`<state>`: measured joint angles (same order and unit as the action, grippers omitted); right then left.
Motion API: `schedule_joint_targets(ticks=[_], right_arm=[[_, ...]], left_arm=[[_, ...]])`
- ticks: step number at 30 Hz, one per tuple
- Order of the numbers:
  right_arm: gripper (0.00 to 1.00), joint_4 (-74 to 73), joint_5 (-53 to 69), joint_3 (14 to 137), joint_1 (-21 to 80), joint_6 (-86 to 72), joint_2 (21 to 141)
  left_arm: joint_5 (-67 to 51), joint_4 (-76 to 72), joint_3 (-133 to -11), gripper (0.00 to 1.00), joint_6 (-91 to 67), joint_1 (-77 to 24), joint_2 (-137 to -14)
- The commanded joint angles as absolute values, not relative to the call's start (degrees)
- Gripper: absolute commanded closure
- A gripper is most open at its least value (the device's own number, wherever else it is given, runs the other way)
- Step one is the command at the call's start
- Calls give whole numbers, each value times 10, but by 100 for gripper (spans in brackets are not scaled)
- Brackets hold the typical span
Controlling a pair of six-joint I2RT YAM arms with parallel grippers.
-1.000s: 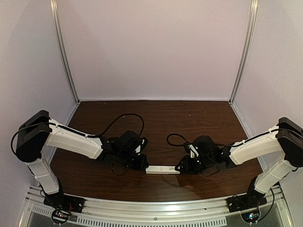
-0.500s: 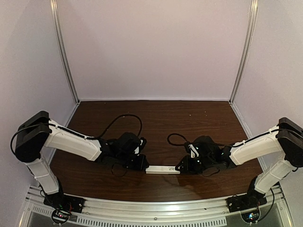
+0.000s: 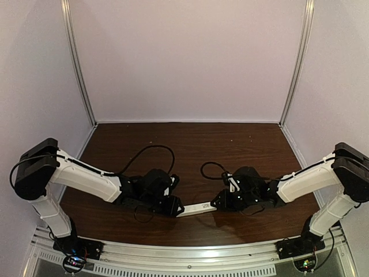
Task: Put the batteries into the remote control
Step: Load the battery cover onto the remote control.
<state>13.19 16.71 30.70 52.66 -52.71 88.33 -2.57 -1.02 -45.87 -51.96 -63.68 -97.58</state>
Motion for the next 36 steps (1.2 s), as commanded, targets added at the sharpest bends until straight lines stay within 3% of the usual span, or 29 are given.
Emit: schedule_joint_targets(ticks=[1,11,19,25,36], right_arm=[[71,101,218,298,561,-515,917],[60,88,217,303,561,-510,896],[59,90,218,303,561,-509,893],[60,94,217,302,561,-511,902],[64,101,222,302,561,-513,906]], left_arm=[[-76,-23,-444,57,-514,-656,-970],[-57,-7,-433,46,-518,-639,-933],[-36,33,-418,37,-541,-625,-915],[-32,23,-397,46,-543,-625,-893],[-48,4,-401,72,-533,-625,-902]])
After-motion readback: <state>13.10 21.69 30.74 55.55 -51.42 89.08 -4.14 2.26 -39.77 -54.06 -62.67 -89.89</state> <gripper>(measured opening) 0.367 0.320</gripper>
